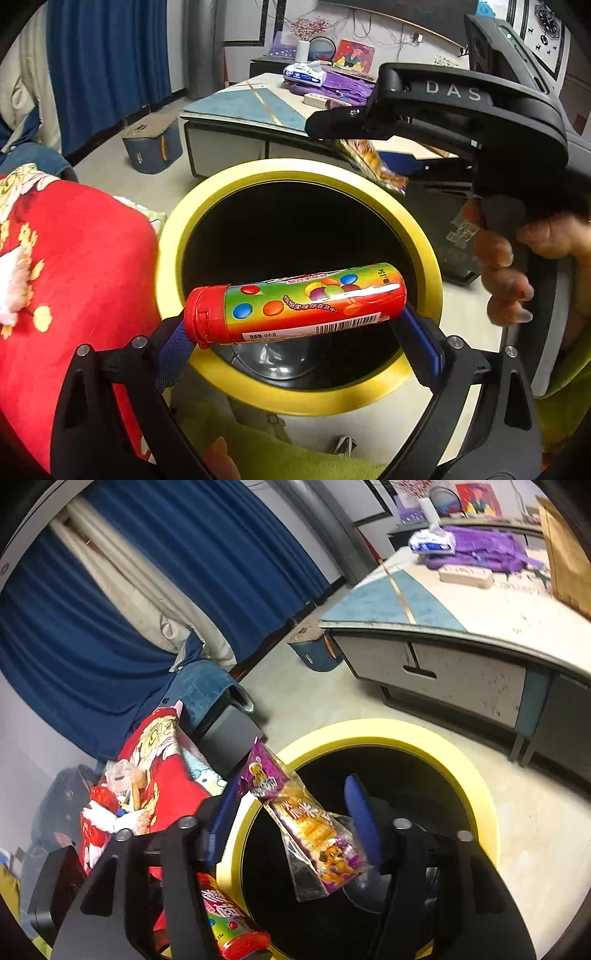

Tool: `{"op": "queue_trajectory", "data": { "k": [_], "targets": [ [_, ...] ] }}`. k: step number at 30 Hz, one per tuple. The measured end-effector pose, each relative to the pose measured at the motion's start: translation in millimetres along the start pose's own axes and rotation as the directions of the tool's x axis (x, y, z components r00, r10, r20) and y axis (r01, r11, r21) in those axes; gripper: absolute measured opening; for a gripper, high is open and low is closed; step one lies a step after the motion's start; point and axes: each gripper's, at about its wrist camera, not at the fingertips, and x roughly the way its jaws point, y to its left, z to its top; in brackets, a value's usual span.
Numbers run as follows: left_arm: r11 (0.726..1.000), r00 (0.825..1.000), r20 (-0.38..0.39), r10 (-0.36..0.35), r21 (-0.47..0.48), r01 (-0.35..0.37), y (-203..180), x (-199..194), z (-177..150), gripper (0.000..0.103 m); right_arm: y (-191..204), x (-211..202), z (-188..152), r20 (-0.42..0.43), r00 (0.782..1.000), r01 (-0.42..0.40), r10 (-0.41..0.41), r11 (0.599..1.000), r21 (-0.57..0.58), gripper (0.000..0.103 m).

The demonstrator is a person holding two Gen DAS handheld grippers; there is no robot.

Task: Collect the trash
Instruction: 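Open both grippers to drop the tube and snack bag into the bin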

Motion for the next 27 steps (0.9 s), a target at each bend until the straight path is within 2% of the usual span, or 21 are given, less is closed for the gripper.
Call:
{"op": "queue_trajectory", "data": {
  "k": [2, 5, 12, 19, 27],
  "targets": [
    [1.000, 1.000, 0.002, -0.011, 0.004, 0.011, -1, 1, 1, 0.092, -5, 0, 0, 0.003, 1.000, 0.003, -0.003, 1.000, 0.019, 0.062],
    [1.000, 1.000, 0.002, -0.020, 0.000, 0.020, 0, 3, -1, 0.092, -9, -2, 0, 0.014, 1.000, 0.011, -0.011, 0.999, 0.035, 0.073],
    [0.998, 0.999, 0.033, -0.003, -0.069, 0.005, 17, -10, -5, 0.092, -6, -9, 0, 0.047, 0.998, 0.047, -0.047, 0.999, 0.001, 0.077],
    [0.990, 0.989, 0.121, 0.086, -0.125, -0.071, 33, -48, -7, 0.092, 23, -18, -1, 0.098, 0.994, 0.064, -0.053, 0.991, -0.119, 0.080],
    [0.966, 0.961, 0.210, 0.178, -0.222, -0.130, 59, -91, -6, 0.092, 56, -33, -4, 0.165, 0.985, 0.088, -0.051, 0.971, -0.224, 0.082]
  ]
}}
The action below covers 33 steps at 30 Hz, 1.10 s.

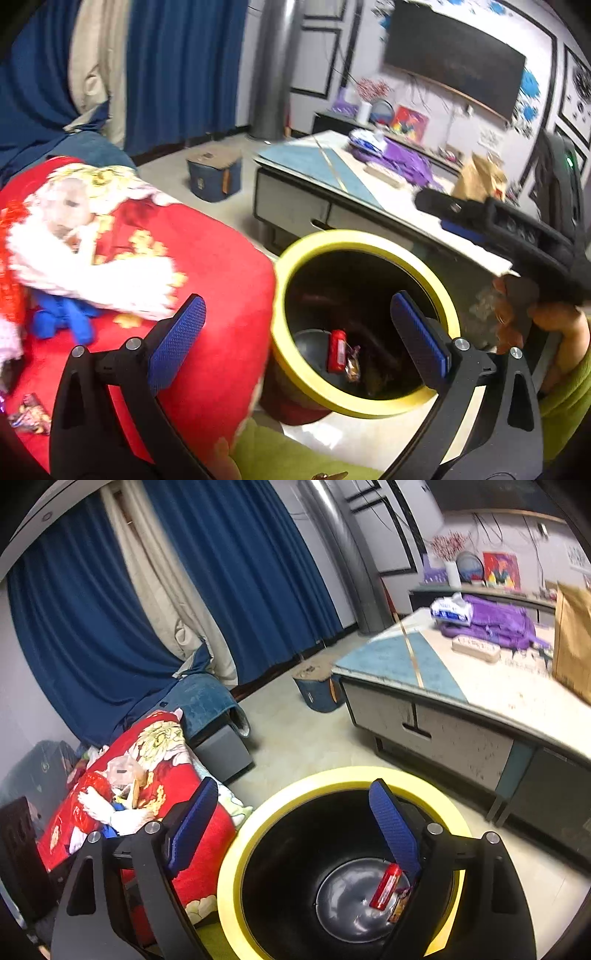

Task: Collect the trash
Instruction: 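Open both grippers to drop the tube and snack bag into the bin, then grasp the red plastic bag with the left gripper while the right grasps the white foam net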

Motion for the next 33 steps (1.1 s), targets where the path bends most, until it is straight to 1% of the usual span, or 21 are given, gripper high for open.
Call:
{"op": "queue_trajectory", "data": {
  "k": [4, 8, 14, 19, 25, 30, 33],
  "targets": [
    [0.998, 0.997, 0.052, 0.050, -0.036, -0.048, 17, -17, 6, 0.092, 16, -7, 1, 0.024, 1.000, -0.007, 0.008, 0.999, -0.043, 0.084],
    [0.994, 0.992, 0.091, 0.085, -0.075, -0.078, 34, -36, 12, 0.092, 36, -9, 2, 0.028, 0.999, -0.025, 0.028, 0.995, -0.096, 0.085],
    [0.984, 0.979, 0.141, 0.145, -0.128, -0.128, 56, -60, 16, 0.092, 69, -9, -5, 0.014, 0.998, -0.061, 0.065, 0.981, -0.184, 0.086],
    [0.972, 0.963, 0.179, 0.202, -0.157, -0.174, 72, -78, 16, 0.092, 95, -7, -11, -0.002, 0.996, -0.086, 0.088, 0.966, -0.242, 0.086],
    [0.954, 0.944, 0.204, 0.258, -0.206, -0.217, 93, -95, 15, 0.092, 125, -2, -19, -0.035, 0.992, -0.129, 0.125, 0.943, -0.307, 0.087],
    [0.932, 0.928, 0.206, 0.312, -0.258, -0.256, 117, -106, 14, 0.092, 152, 8, -27, -0.078, 0.984, -0.175, 0.158, 0.920, -0.350, 0.088],
    [0.921, 0.925, 0.204, 0.321, -0.293, -0.255, 132, -111, 10, 0.092, 169, 17, -32, -0.118, 0.976, -0.215, 0.184, 0.906, -0.365, 0.088]
  ]
}}
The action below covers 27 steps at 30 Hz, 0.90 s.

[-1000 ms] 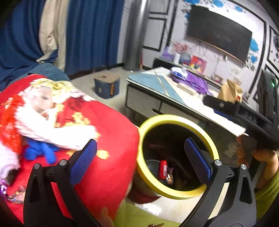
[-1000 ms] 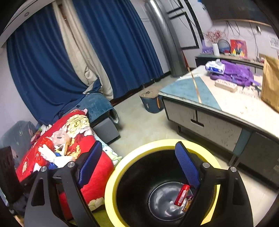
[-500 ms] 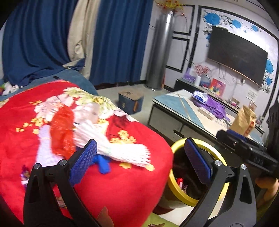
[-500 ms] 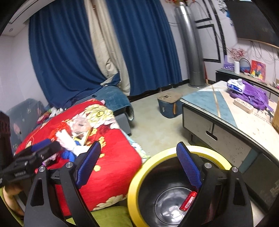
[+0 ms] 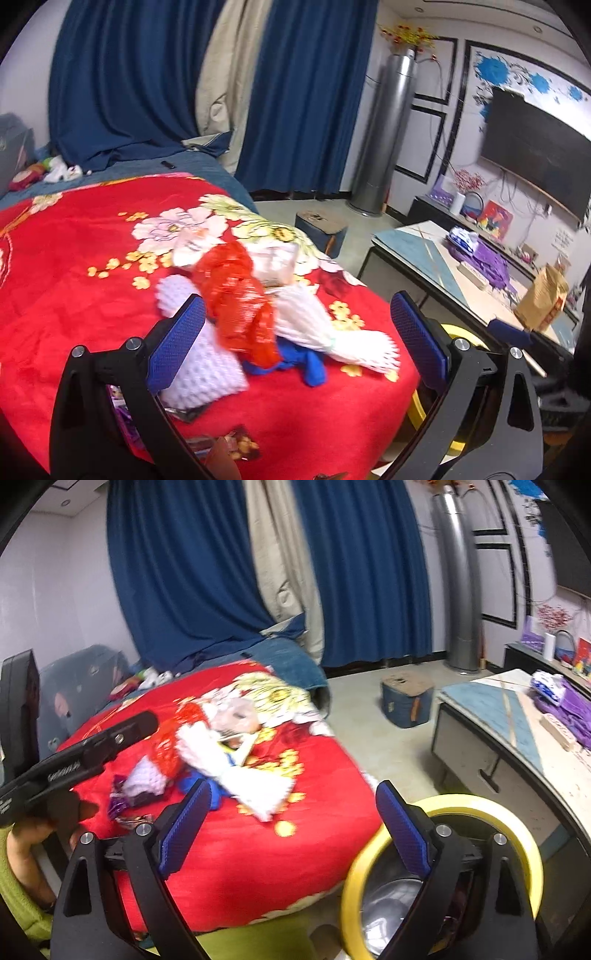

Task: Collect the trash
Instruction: 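Grasp the red plastic bag with the left gripper while the right grasps the white foam net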

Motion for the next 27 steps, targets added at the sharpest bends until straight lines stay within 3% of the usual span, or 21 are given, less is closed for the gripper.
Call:
{"op": "queue_trajectory", "data": {
  "k": [9, 14, 20, 23, 27],
  "targets": [
    [0.997, 0.997, -0.055, 0.046, -0.065, -0.049, 40, 13, 4, 0.092, 24, 67, -1, -0.149, 0.987, -0.059, 0.057, 0.998, -0.013, 0.088],
    [0.997, 0.996, -0.082, 0.023, -0.071, -0.029, 48, 21, 4, 0.081, 21, 100, -1, -0.202, 0.977, -0.062, 0.070, 0.997, 0.044, 0.087],
    [0.999, 0.993, -0.119, -0.021, -0.048, 0.015, 43, 32, -2, 0.073, 20, 108, -8, -0.222, 0.970, -0.088, 0.099, 0.994, 0.059, 0.051],
    [0.999, 0.990, -0.136, -0.025, -0.040, 0.020, 38, 36, -6, 0.060, 19, 105, -13, -0.224, 0.969, -0.093, 0.103, 0.994, 0.057, 0.033],
    [0.999, 0.989, -0.148, -0.027, -0.039, 0.022, 37, 39, -8, 0.047, 15, 96, -17, -0.210, 0.971, -0.105, 0.117, 0.992, 0.065, 0.017]
  ]
}}
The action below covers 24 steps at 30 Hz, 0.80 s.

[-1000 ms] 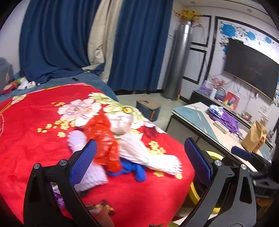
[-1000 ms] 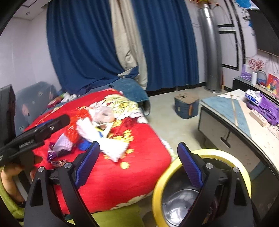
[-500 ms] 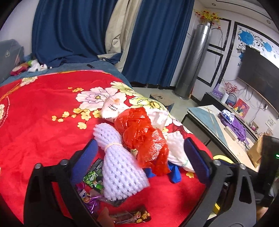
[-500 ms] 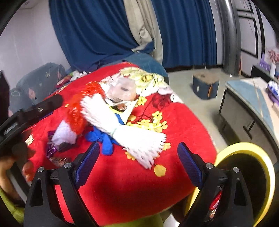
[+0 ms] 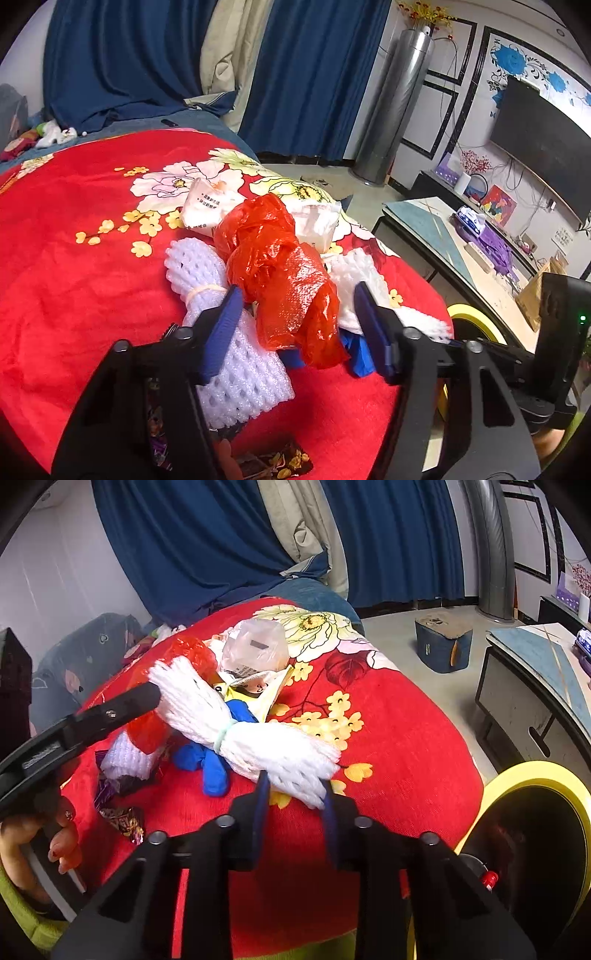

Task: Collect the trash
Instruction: 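Grasp the red plastic bag with the left gripper while the right grasps the white foam net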

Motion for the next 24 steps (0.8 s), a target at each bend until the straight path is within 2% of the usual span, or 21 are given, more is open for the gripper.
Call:
{"op": "queue_trajectory", "data": {
  "k": [1, 4, 9, 17, 24],
  "targets": [
    [1.000, 1.000, -0.002, 0.000, -0.003, 0.000, 1, 0, 0, 0.039, 0, -2, 0, 0.002, 1.000, -0.004, 0.004, 1.000, 0.002, 0.017],
    [1.000, 1.000, -0.009, -0.003, -0.013, 0.003, 3, 0, 0, 0.027, -2, -11, -1, 0.022, 1.000, -0.019, 0.019, 1.000, 0.004, 0.013],
    [1.000, 1.000, -0.004, -0.015, -0.016, 0.015, 4, -3, -1, 0.013, 1, -25, 1, 0.057, 0.998, -0.030, 0.031, 0.999, -0.014, 0.009],
    [0.998, 0.995, 0.089, -0.054, -0.025, 0.056, 5, -30, 10, 0.009, 17, -53, 7, 0.145, 0.989, -0.029, 0.039, 0.997, -0.068, 0.007],
    [0.997, 0.985, 0.158, -0.070, -0.027, 0.075, 7, -55, 23, 0.007, 12, -78, 13, 0.221, 0.975, 0.027, -0.010, 0.997, -0.073, 0.007]
  ]
}}
